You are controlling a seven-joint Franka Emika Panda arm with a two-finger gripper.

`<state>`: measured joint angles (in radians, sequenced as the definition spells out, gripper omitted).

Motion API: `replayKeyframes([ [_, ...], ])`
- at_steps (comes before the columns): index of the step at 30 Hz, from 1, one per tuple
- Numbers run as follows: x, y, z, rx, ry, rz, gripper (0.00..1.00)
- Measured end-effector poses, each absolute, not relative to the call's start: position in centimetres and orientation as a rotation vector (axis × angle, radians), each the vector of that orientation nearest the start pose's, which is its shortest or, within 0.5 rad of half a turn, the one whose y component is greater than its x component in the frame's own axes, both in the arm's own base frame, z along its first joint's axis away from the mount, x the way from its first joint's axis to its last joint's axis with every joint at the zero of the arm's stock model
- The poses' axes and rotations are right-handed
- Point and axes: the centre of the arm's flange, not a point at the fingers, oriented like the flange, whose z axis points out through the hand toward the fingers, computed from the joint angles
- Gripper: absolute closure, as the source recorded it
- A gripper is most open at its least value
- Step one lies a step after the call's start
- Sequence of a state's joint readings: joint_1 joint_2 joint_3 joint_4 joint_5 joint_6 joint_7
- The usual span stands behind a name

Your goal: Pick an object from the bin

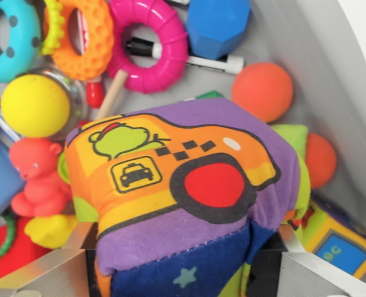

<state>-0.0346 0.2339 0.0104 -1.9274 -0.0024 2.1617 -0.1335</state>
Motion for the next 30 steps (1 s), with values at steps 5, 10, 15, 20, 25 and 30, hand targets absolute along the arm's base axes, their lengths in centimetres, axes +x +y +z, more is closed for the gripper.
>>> replayKeyframes([
  [5, 60.6, -1.5, 39.1, -3.137, -0.174, -0.002, 1.0],
  [10, 60.7, -1.5, 40.9, -3.137, -0.174, -0.002, 1.0],
  [15, 60.7, -1.5, 42.5, -3.137, -0.175, -0.001, 1.0],
  [20, 60.7, -1.5, 44.0, -3.137, -0.175, 0.001, 1.0],
  [25, 60.7, -1.5, 45.4, -3.137, -0.175, 0.0, 1.0],
  [30, 60.7, -1.5, 46.3, -3.137, -0.175, -0.001, 1.0],
])
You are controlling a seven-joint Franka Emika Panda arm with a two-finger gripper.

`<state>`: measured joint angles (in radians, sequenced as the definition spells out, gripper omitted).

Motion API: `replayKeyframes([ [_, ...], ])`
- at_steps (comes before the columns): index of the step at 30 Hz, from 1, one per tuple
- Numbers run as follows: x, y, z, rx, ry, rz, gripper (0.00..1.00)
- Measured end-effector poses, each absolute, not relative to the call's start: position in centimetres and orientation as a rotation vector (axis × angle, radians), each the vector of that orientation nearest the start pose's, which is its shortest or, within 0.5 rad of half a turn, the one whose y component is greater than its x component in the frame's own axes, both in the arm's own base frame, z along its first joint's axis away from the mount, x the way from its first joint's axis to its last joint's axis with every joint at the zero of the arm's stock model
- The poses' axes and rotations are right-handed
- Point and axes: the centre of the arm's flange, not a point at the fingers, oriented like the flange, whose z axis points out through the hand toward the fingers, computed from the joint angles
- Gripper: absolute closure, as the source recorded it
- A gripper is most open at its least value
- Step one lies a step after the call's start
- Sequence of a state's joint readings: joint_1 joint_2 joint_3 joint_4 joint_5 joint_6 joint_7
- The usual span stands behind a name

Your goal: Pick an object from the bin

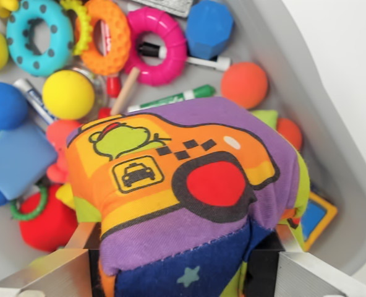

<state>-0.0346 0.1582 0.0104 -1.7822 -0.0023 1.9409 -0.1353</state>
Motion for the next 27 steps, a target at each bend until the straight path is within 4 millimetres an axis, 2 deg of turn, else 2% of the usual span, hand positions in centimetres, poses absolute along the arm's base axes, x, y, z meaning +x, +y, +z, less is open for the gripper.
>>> replayKeyframes([
  [9, 60.71, -1.52, 47.37, -3.137, -0.176, -0.001, 1.0],
  [27, 60.74, -1.52, 47.35, -3.137, -0.176, 0.002, 1.0],
])
